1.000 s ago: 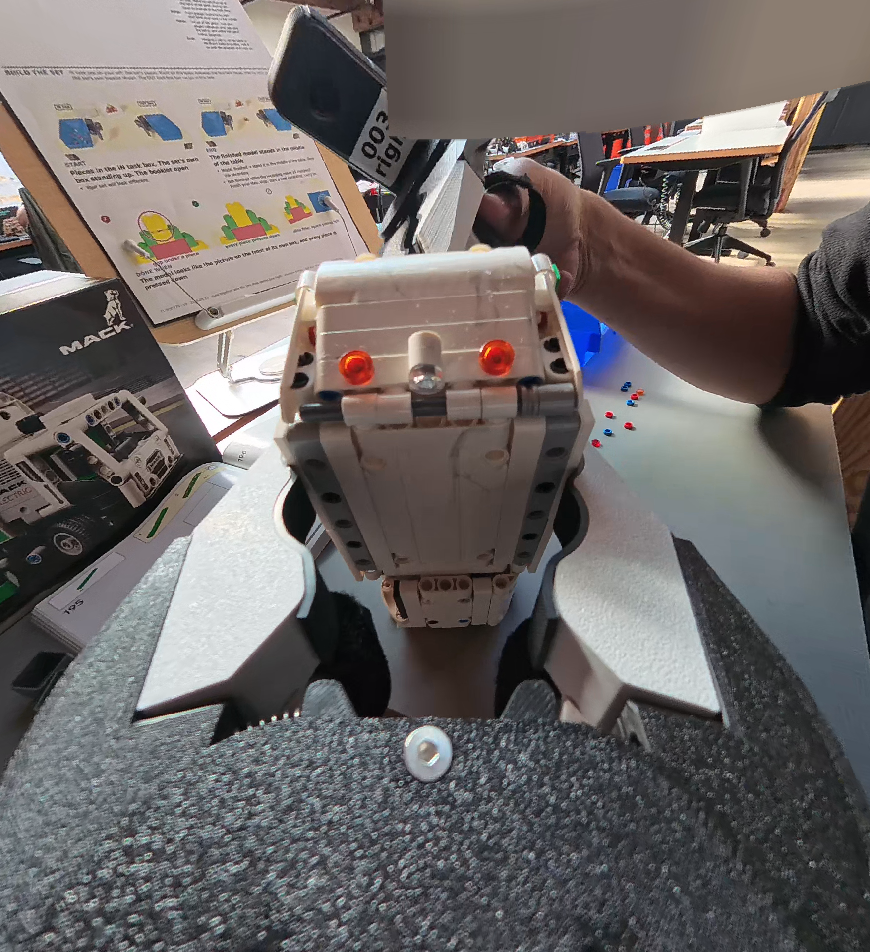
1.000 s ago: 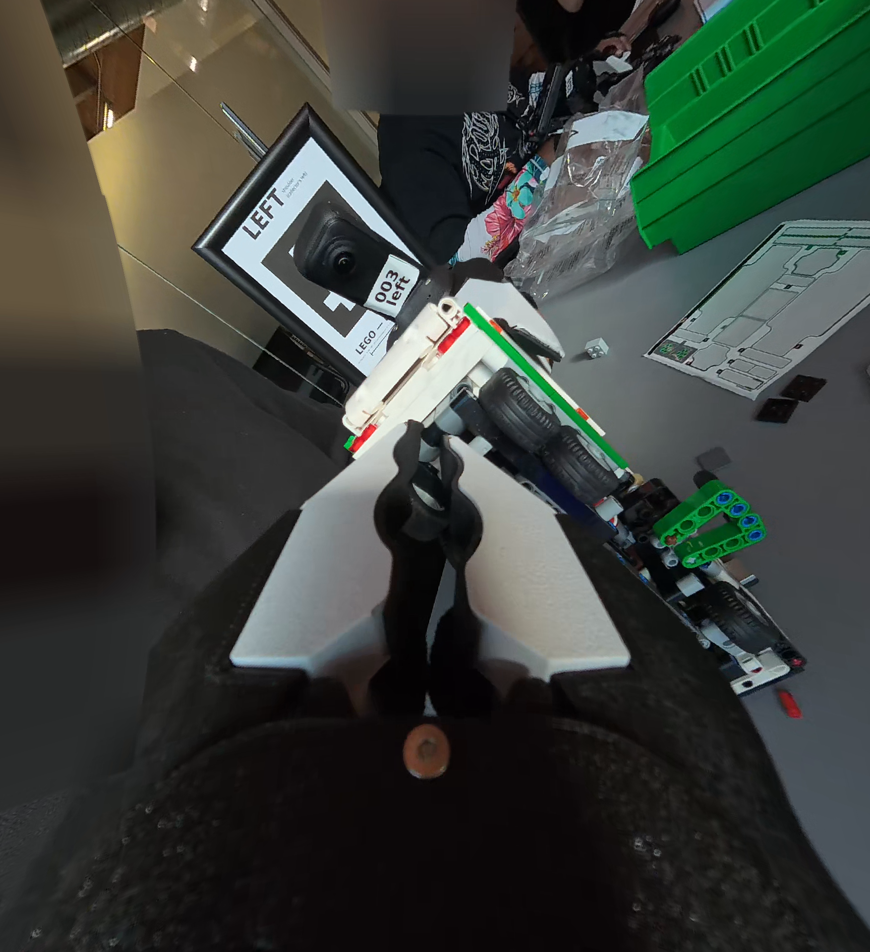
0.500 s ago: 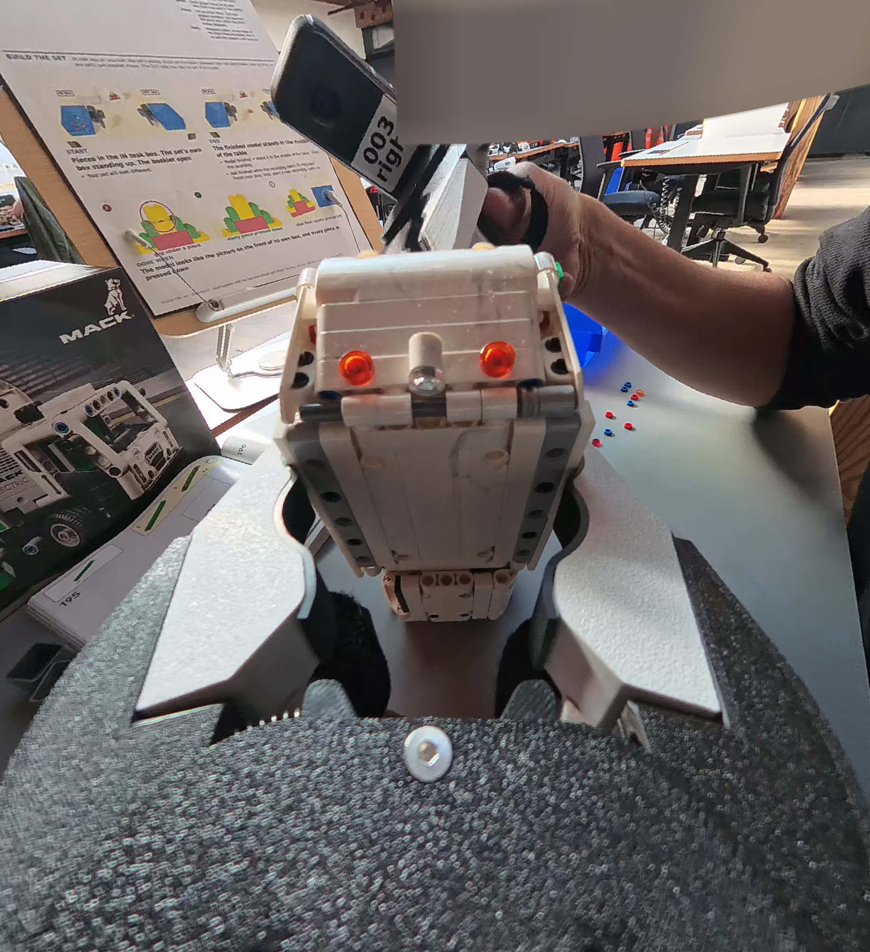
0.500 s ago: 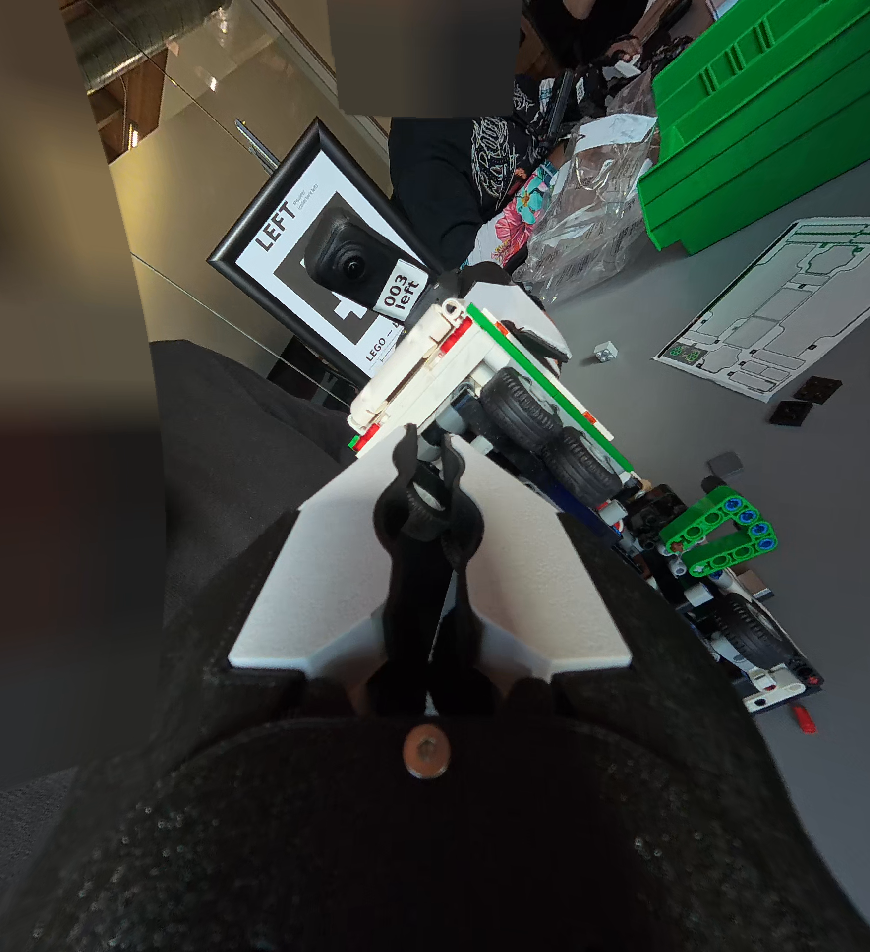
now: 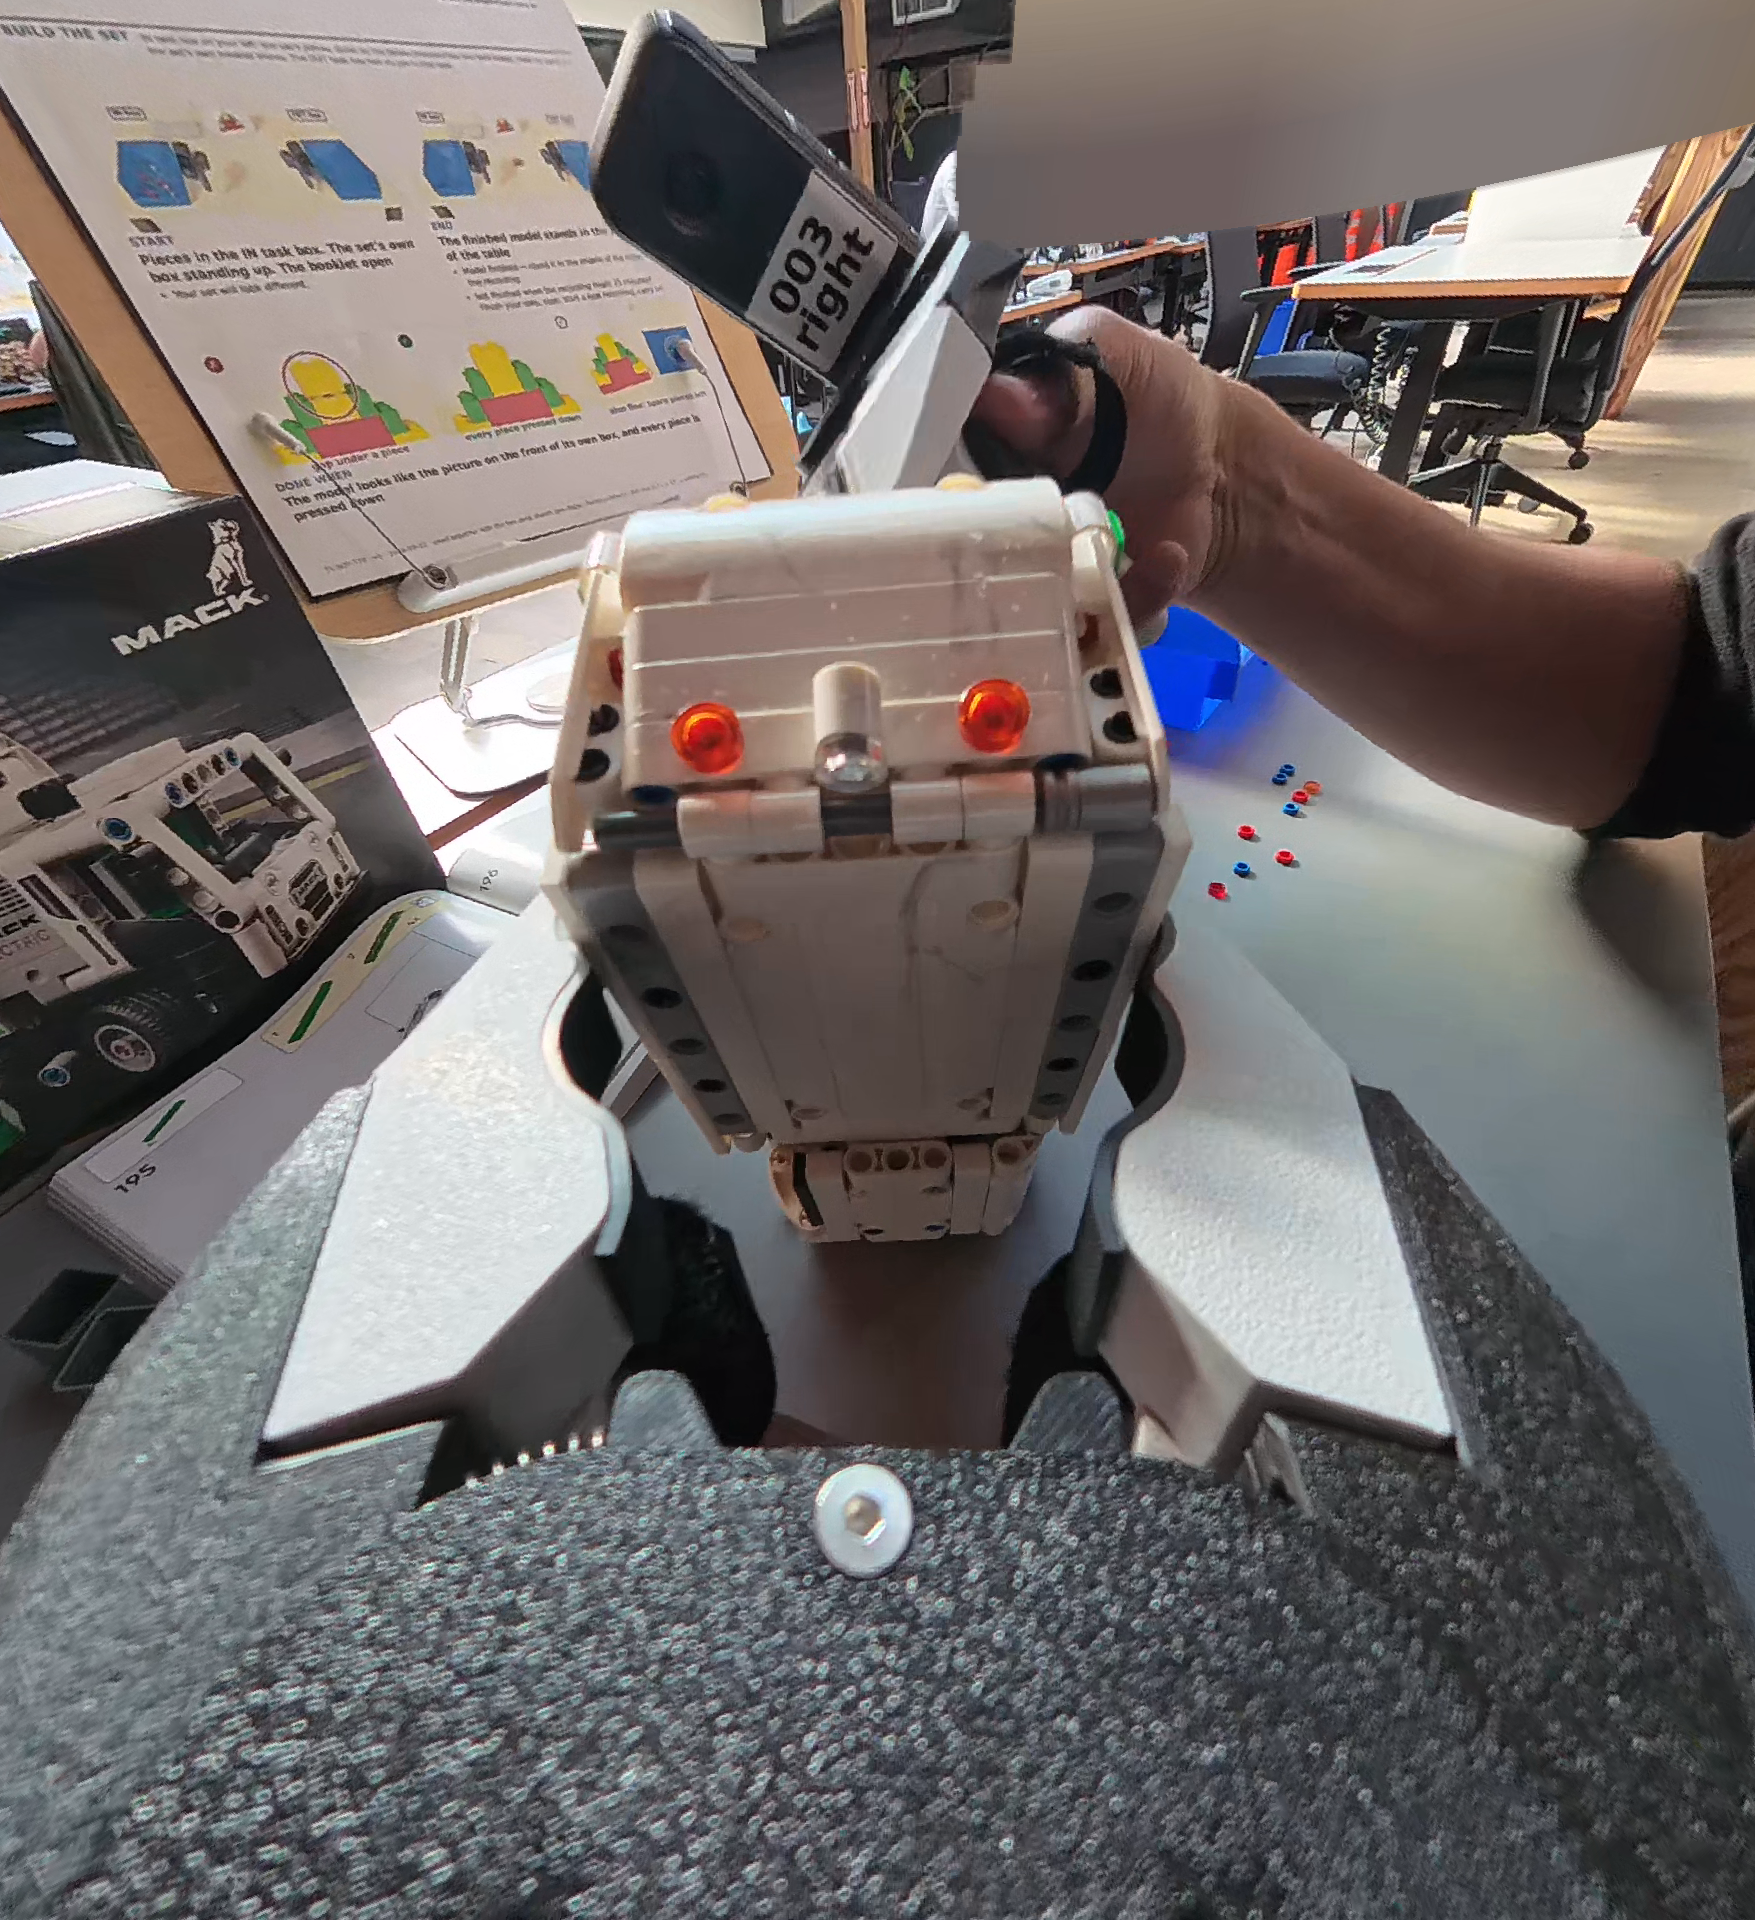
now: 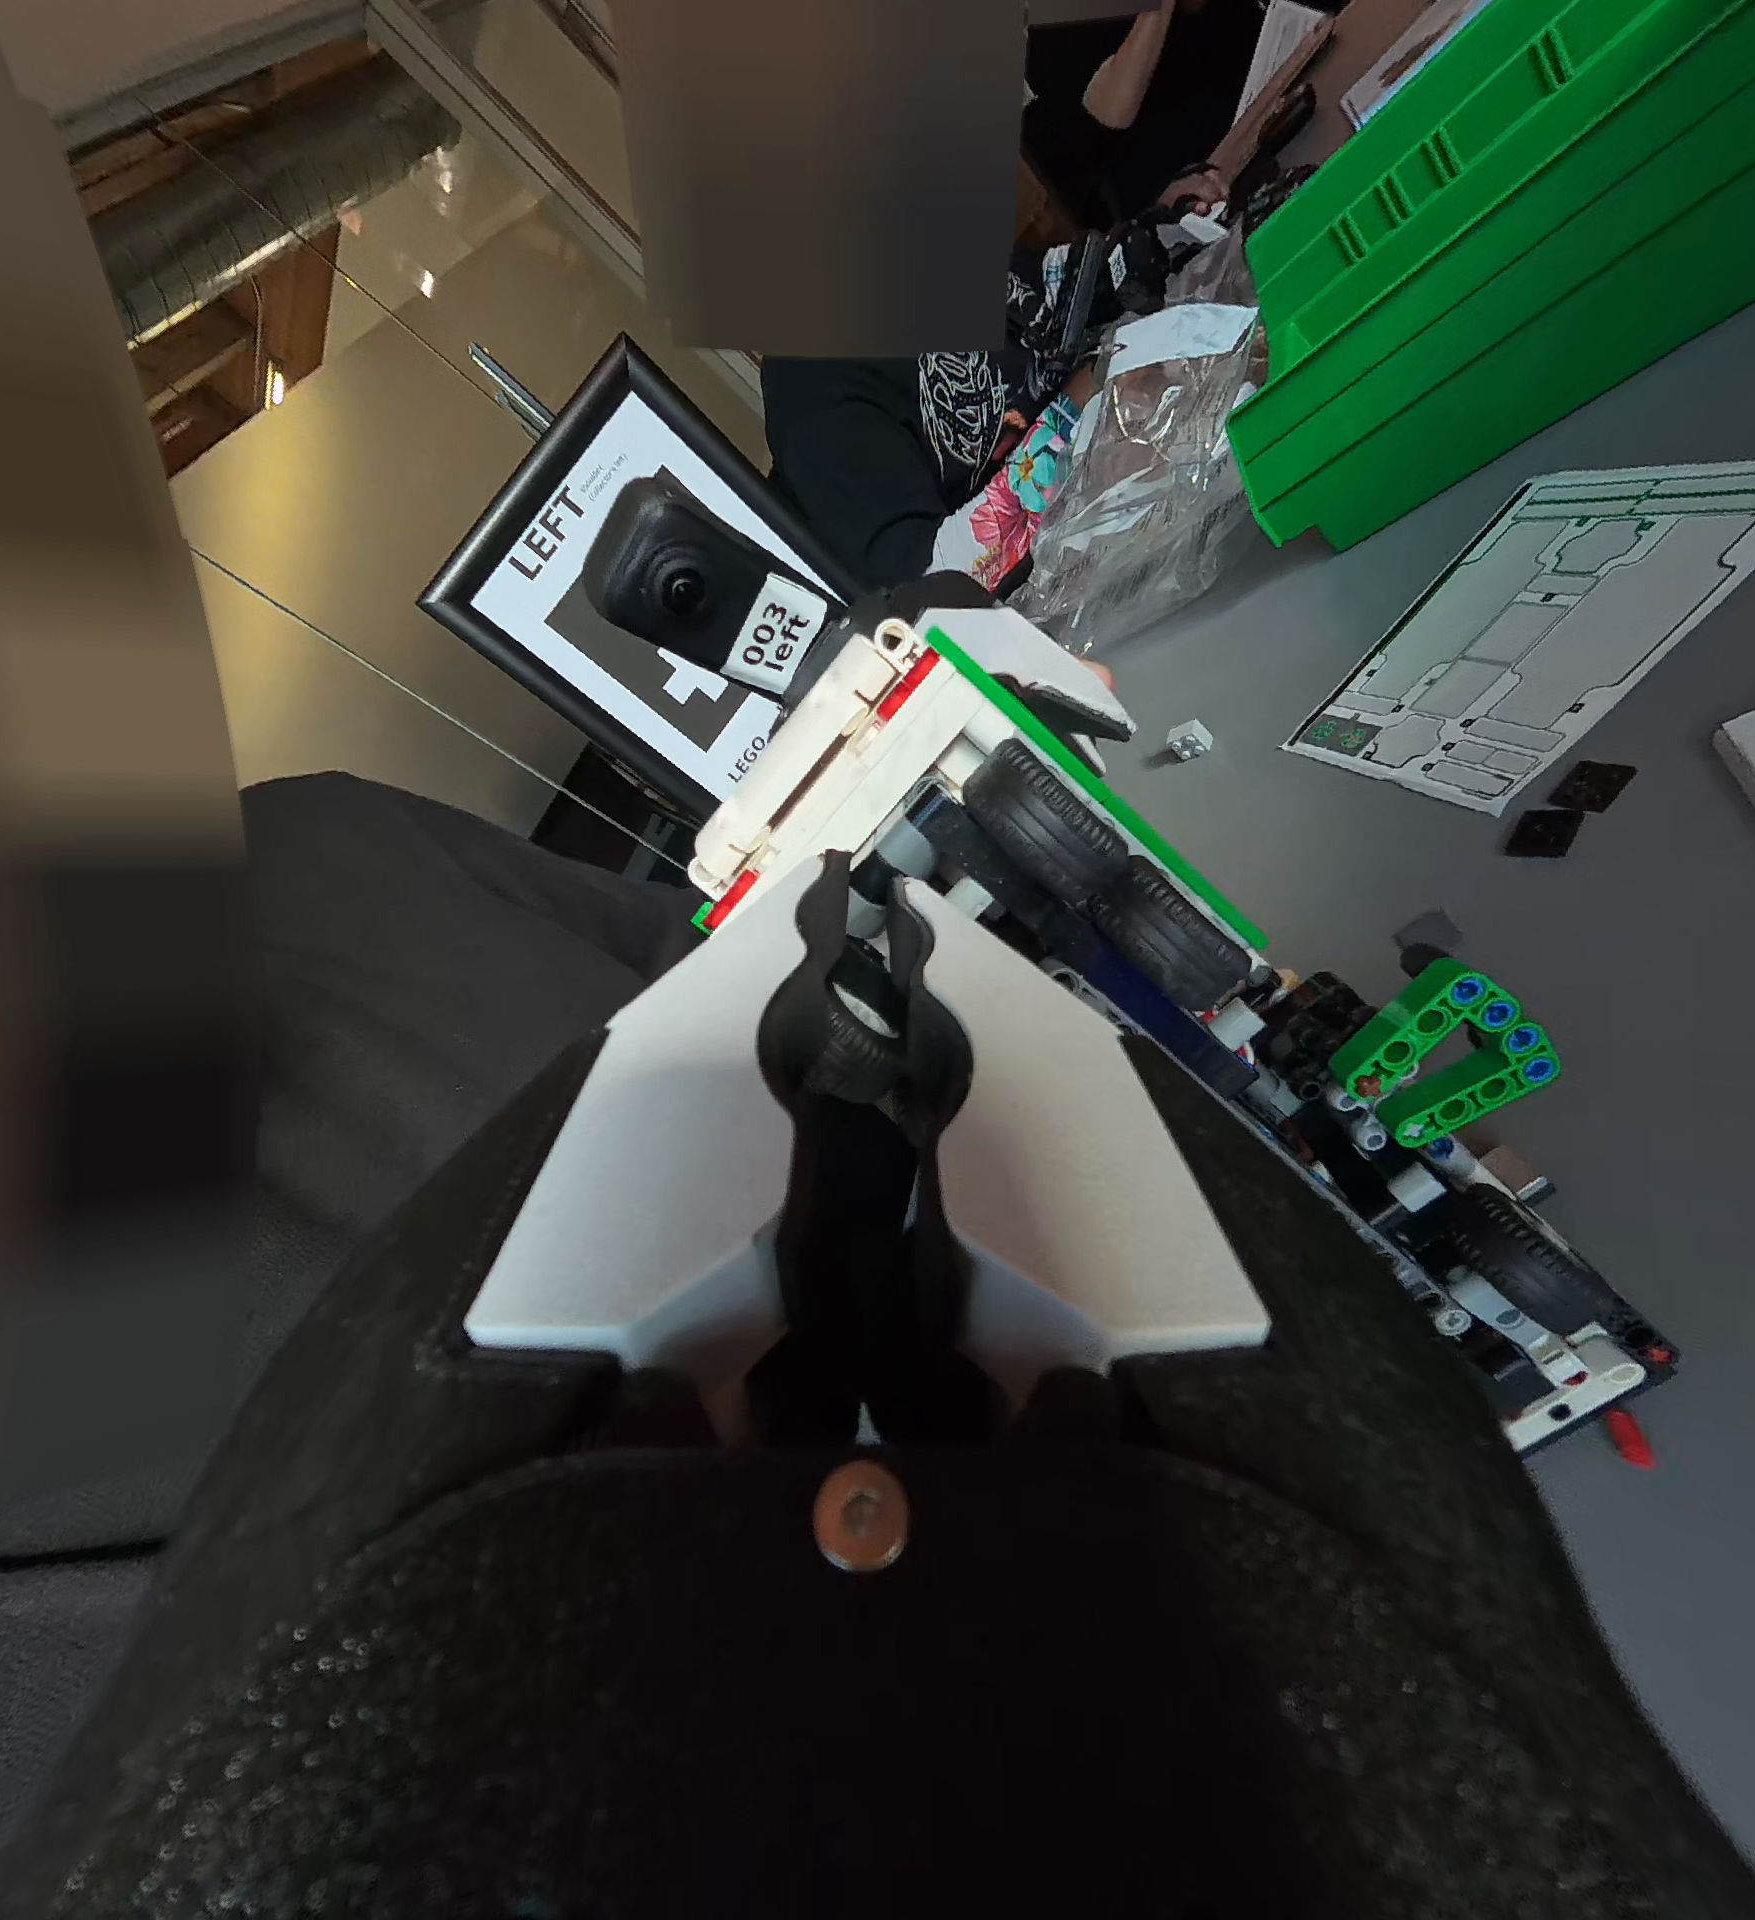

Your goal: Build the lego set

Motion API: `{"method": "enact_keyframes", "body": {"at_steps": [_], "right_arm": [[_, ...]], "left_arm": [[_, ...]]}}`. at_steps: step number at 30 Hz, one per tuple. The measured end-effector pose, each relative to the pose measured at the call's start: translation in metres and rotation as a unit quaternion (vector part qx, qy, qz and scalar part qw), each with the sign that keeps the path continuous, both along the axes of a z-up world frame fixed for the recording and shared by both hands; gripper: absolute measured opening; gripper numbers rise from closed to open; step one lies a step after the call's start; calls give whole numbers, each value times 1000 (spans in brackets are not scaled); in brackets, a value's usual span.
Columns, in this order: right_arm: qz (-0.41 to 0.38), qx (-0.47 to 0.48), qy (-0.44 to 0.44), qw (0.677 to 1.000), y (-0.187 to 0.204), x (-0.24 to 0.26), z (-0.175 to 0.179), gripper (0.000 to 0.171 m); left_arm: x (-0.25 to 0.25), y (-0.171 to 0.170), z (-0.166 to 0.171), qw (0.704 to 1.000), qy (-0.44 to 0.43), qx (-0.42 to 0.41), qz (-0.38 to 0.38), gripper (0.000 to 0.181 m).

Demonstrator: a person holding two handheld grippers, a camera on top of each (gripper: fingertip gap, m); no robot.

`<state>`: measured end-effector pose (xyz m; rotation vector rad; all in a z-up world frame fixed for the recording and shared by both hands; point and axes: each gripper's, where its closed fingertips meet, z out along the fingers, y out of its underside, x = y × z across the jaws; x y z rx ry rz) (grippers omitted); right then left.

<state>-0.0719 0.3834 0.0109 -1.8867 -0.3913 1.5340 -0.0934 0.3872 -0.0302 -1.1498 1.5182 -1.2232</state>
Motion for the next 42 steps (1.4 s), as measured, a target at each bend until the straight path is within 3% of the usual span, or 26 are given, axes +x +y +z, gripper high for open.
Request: {"method": "enact_keyframes", "body": {"at_steps": [2,6,9,13,16,20,23,27,35,42], "right_arm": [[-6,-10,26,1000,0,4,1,6],[-27,-26,82,996,1,17,2,6],[-50,-33,112,992,4,24,3,5],[-84,-35,123,988,6,28,3,6],[-106,-35,130,985,6,33,3,5],[-134,-38,146,979,5,39,3,5],[-145,-37,133,980,4,34,3,5],[-159,-35,124,979,2,32,3,5],[-184,-30,142,972,-8,49,10,5],[-206,-49,170,962,-40,75,-12,6]], "left_arm": [[1,3,-8,1000,11,1,8,120],[3,5,-42,998,39,-47,12,125],[12,4,-69,997,67,-46,12,121],[22,0,-66,997,39,-59,25,111],[26,-10,-67,997,27,-71,20,89],[28,-16,-89,993,71,-86,30,107],[34,-14,-98,992,96,-55,65,86],[33,-11,-100,991,102,-42,80,82],[23,-6,-85,984,179,20,6,80],[9,-6,-74,926,342,124,-107,77]]}}
